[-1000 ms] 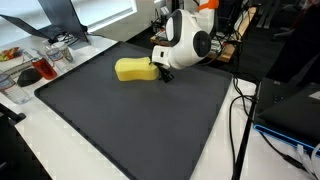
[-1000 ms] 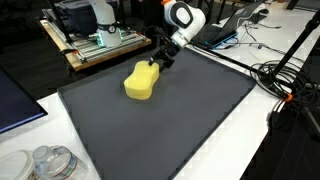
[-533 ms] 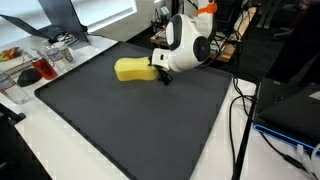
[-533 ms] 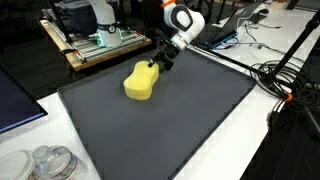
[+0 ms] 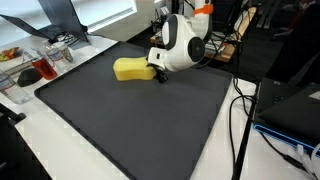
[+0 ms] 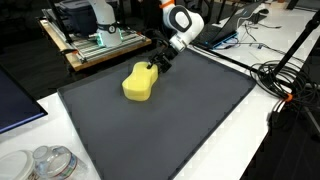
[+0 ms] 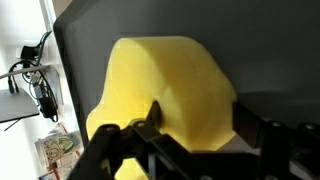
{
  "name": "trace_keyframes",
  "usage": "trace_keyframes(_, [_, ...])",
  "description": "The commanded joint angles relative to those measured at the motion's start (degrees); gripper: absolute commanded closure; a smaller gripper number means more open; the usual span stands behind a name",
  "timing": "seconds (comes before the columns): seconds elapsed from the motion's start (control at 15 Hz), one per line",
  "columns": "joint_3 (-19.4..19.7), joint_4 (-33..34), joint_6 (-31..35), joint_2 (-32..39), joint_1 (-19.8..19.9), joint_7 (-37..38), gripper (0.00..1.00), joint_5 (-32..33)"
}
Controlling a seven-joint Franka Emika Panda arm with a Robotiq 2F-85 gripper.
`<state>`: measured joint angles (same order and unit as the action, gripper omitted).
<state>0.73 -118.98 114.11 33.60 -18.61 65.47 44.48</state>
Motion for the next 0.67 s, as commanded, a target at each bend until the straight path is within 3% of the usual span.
trace_keyframes(0.0, [-0.01, 0.12, -0.3, 0.61, 0.89, 1.65, 0.59, 1.88])
trace_keyframes(0.4, [-0.31, -2.26, -1.62, -3.7, 1.5, 0.68, 0.96, 1.64])
trace_keyframes(0.6, [-0.34, -5.68, -1.83, -9.6, 2.79, -0.85, 0.97, 2.13])
